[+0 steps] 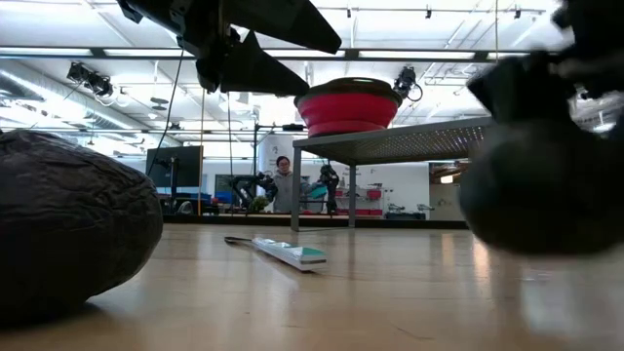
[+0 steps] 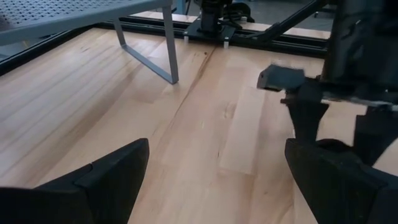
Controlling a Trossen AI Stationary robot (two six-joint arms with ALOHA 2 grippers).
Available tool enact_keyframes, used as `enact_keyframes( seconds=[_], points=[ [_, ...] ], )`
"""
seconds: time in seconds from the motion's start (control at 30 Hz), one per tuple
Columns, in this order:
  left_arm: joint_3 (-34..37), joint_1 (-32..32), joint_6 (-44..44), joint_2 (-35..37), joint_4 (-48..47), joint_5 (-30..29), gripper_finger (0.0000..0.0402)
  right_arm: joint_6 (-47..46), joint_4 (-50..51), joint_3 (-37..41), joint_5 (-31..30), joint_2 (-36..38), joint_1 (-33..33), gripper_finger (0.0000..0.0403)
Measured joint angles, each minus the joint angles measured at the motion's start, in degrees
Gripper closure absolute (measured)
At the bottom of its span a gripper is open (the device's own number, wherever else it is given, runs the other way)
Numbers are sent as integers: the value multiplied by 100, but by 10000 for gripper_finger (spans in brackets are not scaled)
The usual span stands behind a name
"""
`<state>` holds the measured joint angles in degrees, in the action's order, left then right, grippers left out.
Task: Pick & Place Fruit
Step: Put the mangosteen into the red strainer bowl
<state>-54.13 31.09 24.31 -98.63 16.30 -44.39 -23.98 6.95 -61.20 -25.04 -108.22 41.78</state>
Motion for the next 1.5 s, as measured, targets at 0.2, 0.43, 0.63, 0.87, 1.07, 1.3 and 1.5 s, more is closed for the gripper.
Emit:
enact_keyframes(
  seconds=[0.2,0.43,0.63,0.87,1.07,1.3,1.5],
  points=[
    [-2,124,165,0,9,15,15,523,94,-130,-1029,559,23,152],
    [-2,229,178,0,12,-196,15,1843,469,-135,-2955,1877,52,152],
    [-2,116,-73,0,32,-299,15,2935,648,-138,-3322,3063,-738,152],
    [-2,-219,-429,0,23,-299,15,4214,-4,-139,-1867,3606,-2537,152],
    [-2,-411,-668,0,-21,-267,15,4504,-848,-139,-523,3499,-4117,152],
    [-2,-565,-858,0,-29,-251,15,4418,-2086,-139,1061,3056,-5510,152],
    [-2,-713,-868,0,-31,-251,15,4334,-2492,-139,1360,2478,-6091,152]
  ],
)
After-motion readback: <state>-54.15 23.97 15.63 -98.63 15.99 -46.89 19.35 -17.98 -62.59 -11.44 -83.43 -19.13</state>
